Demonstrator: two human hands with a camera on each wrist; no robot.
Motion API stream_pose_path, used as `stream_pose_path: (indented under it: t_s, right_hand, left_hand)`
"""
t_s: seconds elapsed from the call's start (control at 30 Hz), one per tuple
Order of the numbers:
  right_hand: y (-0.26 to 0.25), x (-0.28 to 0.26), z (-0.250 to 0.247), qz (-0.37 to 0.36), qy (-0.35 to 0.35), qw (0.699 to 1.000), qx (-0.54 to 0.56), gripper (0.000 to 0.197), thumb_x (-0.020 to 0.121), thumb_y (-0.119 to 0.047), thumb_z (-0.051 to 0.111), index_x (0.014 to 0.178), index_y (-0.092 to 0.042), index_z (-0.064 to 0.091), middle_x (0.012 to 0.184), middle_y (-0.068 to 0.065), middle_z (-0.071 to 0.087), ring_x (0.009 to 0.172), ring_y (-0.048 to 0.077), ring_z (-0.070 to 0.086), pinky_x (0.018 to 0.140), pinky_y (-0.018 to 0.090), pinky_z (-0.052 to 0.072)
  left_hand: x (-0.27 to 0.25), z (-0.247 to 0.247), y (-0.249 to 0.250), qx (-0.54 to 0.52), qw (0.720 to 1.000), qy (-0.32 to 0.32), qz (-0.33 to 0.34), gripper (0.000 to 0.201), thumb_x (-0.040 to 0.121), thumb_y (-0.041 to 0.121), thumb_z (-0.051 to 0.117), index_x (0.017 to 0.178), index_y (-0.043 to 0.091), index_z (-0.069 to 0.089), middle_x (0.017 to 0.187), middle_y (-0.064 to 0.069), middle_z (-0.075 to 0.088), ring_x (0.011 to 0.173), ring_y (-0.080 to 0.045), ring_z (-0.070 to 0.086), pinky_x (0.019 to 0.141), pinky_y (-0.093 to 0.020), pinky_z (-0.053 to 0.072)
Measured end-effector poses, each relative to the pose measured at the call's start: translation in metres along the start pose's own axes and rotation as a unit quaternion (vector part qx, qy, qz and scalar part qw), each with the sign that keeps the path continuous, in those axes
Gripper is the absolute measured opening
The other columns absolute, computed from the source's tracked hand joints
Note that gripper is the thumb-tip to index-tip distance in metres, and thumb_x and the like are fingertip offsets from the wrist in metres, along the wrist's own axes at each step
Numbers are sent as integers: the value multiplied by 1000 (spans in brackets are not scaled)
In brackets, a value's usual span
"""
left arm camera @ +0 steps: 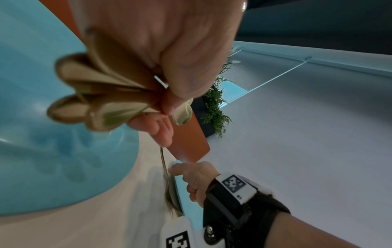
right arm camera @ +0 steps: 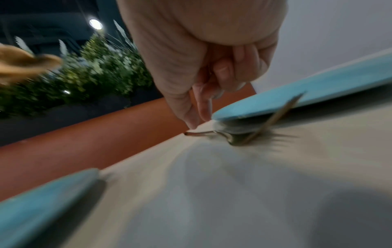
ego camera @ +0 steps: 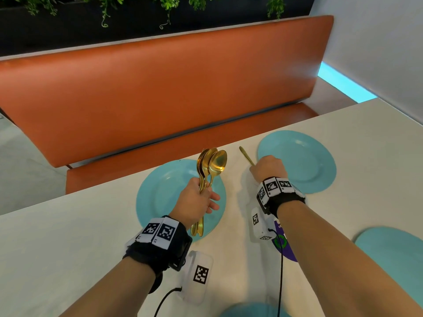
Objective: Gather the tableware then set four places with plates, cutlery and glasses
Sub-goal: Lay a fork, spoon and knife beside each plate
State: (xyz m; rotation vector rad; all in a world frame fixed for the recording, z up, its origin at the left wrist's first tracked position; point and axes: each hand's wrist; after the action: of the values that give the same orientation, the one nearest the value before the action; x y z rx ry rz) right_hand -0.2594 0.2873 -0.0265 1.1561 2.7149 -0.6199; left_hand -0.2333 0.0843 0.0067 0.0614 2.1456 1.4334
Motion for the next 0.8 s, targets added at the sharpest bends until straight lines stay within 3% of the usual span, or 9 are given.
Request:
stream_pose_path:
  t_s: [0.1,0.2,0.33,0.4,0.53,0.7,0.8]
  right_hand:
    - [-4,-24,-7,-54,11,998,13,26,89,-24,54,99,-7,70,91,10,66,83,27,61,69,29,48]
    - [-4,-62,-11,-156,19,987,42,26,90,-27,55,106,-15,70,102,6,70,95,23,63,79,30,50]
    - [-2,-108,-8,-287,-16,957,42,25,91,-29,55,110,-20,69,88,-3,58,78,10,50,72,21,41]
    - [-1,-121,-10,-309,-15,949,60,25,91,-27,56,111,-20,68,91,0,60,77,8,48,72,20,39]
    - [-1,-141,-21,-346,-7,936,62,25,91,-21,56,112,-20,69,103,1,62,90,15,58,76,21,41]
    - [1,-167,-32,-386,-57,919,-57,30,96,-28,48,120,-28,65,115,-1,57,102,14,55,80,24,41]
    - [2,-183,-33,-401,-54,907,-119,31,97,-29,45,123,-29,62,118,-1,55,106,16,55,83,27,44]
  left_hand:
    - [-3,-1,0,-13,1000,5,-8,9,101,17,36,105,14,43,86,1,65,65,-12,61,59,-20,48]
    - [-9,-2,-1,-55,998,12,-21,10,102,17,35,107,12,42,86,-2,65,60,-12,60,54,-20,45]
    - [-20,-2,-1,-140,989,10,-46,7,99,8,36,101,12,41,85,-7,65,52,-16,56,48,-24,40]
    - [-28,-2,1,-172,984,-5,-52,11,96,3,38,100,13,41,85,-10,65,52,-18,54,48,-26,39]
    - [-47,-3,3,-163,985,-49,-39,16,96,0,38,110,7,40,85,-11,65,52,-17,54,50,-27,39]
    - [-70,-9,-3,-103,989,-107,-4,17,95,0,39,104,4,53,82,-9,68,47,-11,56,49,-25,40]
    - [-80,-14,-11,-87,988,-128,-16,23,95,4,41,116,-2,49,86,-12,69,50,-12,59,46,-22,42]
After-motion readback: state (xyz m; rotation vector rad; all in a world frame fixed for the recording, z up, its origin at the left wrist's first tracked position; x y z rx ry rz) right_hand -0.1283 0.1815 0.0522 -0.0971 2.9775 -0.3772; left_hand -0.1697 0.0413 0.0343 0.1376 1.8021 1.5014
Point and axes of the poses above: each hand's wrist, its own x-axis towards the middle knuckle, its own z-axis out of the palm, y = z × x
